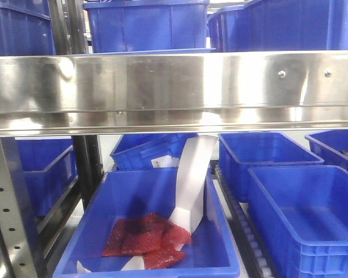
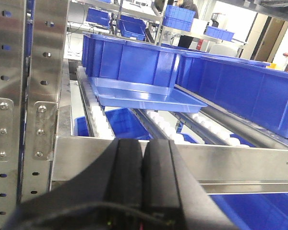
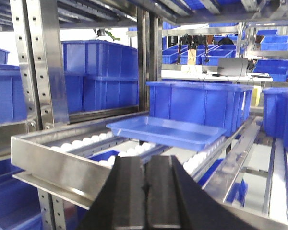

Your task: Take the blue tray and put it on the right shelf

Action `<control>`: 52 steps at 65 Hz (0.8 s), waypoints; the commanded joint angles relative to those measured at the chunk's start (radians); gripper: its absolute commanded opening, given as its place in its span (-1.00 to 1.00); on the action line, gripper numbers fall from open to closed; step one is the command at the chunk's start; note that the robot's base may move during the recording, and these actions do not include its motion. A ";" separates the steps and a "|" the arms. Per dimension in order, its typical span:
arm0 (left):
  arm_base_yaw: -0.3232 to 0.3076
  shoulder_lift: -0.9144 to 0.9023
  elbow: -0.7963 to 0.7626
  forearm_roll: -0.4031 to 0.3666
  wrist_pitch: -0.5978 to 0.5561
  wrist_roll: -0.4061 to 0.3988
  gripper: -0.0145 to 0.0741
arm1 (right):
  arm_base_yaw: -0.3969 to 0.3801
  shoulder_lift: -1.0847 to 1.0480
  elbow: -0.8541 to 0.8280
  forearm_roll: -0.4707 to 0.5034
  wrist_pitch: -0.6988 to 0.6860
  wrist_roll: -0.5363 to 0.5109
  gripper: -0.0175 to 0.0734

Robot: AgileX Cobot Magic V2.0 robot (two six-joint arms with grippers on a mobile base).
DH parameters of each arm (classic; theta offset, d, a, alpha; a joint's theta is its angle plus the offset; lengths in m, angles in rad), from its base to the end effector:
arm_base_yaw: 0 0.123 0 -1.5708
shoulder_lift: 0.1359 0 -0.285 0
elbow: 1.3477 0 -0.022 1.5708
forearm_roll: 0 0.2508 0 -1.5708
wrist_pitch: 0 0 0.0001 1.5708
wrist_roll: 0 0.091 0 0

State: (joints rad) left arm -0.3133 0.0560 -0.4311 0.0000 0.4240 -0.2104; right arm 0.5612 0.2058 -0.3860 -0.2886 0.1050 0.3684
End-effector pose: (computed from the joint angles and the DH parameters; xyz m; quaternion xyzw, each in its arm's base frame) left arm 0.0246 -0.0080 0.3123 0.0357 0.6925 -0.1865 0.6960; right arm 0.0499 0.0282 0.3210 -0.1424 0.6299 0.2319 0.7274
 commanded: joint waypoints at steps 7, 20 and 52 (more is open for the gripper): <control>-0.006 0.013 -0.027 0.000 -0.088 0.003 -0.78 | -0.233 -0.074 0.103 0.214 -0.117 -0.230 -0.52; -0.006 0.013 -0.027 0.000 -0.088 0.003 -0.78 | -0.501 -0.179 0.265 0.312 -0.188 -0.411 -0.52; -0.006 0.013 -0.027 0.000 -0.088 0.003 -0.78 | -0.543 -0.236 0.392 0.312 -0.182 -0.395 -0.52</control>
State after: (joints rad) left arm -0.3133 0.0554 -0.4311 0.0000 0.4240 -0.2104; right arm 0.0248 -0.0099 0.0290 0.0237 0.0000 -0.0213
